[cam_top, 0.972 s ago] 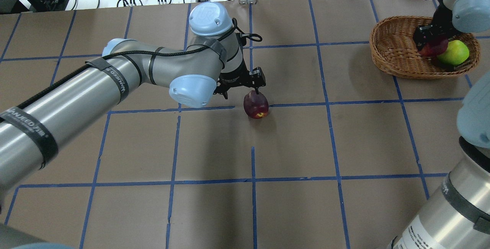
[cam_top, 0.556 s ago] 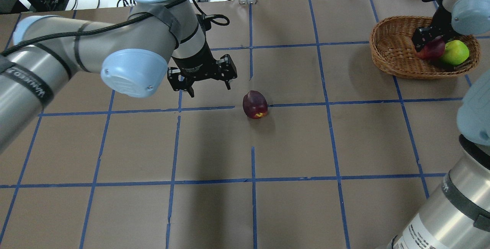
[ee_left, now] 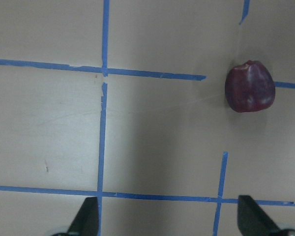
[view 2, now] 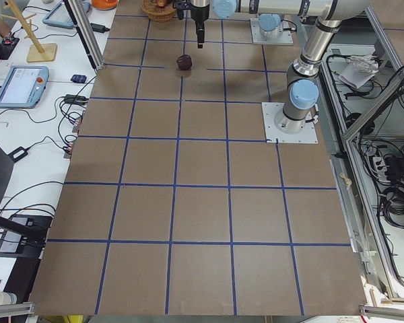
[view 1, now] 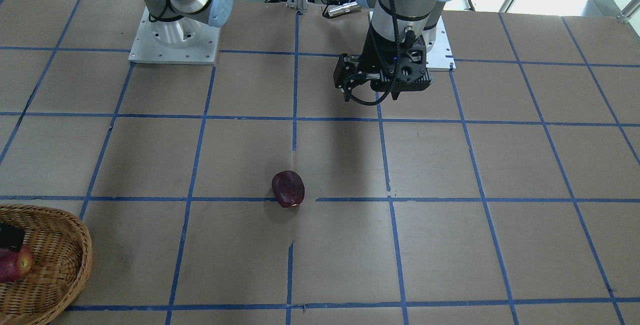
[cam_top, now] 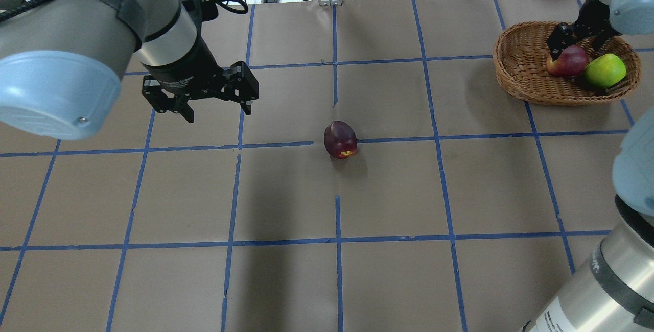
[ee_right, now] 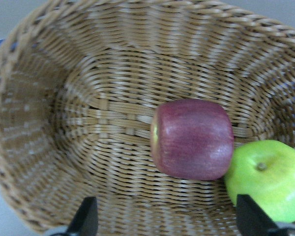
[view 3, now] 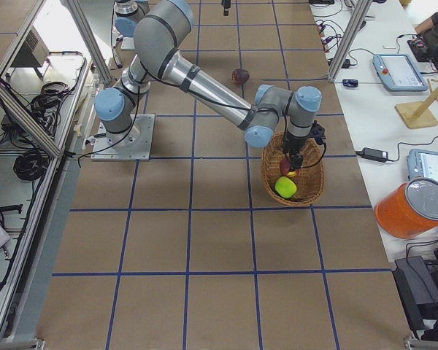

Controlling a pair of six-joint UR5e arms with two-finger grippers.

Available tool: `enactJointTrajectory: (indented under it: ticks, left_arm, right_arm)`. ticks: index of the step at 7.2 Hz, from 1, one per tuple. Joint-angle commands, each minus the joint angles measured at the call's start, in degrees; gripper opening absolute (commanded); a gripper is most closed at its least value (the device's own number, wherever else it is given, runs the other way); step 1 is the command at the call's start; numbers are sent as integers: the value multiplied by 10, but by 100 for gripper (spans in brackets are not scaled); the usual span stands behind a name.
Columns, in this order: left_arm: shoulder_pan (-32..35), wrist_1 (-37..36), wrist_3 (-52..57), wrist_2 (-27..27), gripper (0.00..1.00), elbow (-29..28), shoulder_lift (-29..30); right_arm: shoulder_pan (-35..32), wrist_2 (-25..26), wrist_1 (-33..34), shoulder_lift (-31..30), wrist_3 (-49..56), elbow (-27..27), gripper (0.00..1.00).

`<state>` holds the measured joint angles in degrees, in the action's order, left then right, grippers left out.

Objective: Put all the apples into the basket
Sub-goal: 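Move the right gripper to the dark red apple and grasp it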

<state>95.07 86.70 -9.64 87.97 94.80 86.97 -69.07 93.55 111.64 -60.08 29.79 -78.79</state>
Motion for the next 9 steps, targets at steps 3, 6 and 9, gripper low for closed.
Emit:
enactJointTrajectory:
  ticks: [3, 6, 9]
  left_arm:
    - [-30, 24, 48, 5, 100, -22, -14]
    - [-32, 29, 77, 28, 100, -46, -3]
    - [-31, 30, 74, 23, 100, -47, -7]
  right_arm:
    - [-203, -91, -114, -55, -213, -19, 100]
    - [-330, -139, -107, -27, -367, -29, 100]
    - [-387, -138, -48, 37, -453, -30, 100]
